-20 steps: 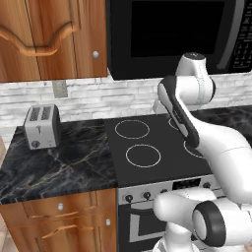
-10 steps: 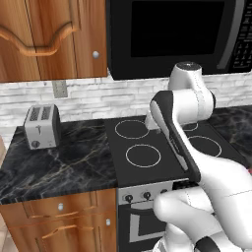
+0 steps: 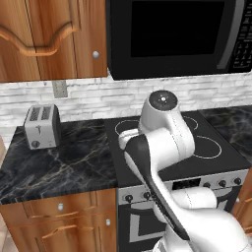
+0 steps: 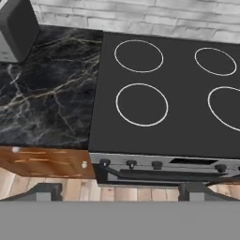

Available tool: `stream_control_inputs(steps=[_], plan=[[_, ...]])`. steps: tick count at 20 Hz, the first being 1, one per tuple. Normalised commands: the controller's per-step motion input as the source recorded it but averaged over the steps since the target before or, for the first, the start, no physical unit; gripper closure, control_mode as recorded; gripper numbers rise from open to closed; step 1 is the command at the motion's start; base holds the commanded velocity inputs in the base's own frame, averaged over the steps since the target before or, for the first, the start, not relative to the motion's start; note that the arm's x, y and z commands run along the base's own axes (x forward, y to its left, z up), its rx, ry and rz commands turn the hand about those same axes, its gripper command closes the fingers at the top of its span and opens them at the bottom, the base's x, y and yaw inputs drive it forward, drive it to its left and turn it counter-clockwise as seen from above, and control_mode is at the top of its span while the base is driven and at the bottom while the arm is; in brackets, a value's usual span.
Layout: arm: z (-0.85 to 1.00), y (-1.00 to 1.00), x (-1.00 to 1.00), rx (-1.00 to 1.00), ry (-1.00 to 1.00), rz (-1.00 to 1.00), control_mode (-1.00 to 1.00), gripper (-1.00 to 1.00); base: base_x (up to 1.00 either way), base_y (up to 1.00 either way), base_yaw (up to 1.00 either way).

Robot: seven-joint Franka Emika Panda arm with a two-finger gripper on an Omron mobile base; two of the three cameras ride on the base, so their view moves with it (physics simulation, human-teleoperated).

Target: Take the pizza cutter from the drawer on the left and place it on the dining counter for cutting.

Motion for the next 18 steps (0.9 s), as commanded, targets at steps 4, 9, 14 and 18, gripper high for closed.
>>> stream_control_inputs(steps=[4,9,14,18], plan=[[-0.08,0.49,-0.68,0.00,-0.24,-0.05,-1.00,-1.00,0.00,0.00,0.00],[-0.37,0.43,-0.77,0.00,-0.20,-0.03,-1.00,-1.00,0.00,0.00,0.00],[-0.31,0.20,-0.52,0.00,-0.16,0.00,-1.00,-1.00,0.00,0.00,0.00],[-0.23,0.15,-0.45,0.00,-0.08,0.01,-1.00,-1.00,0.00,0.00,0.00]])
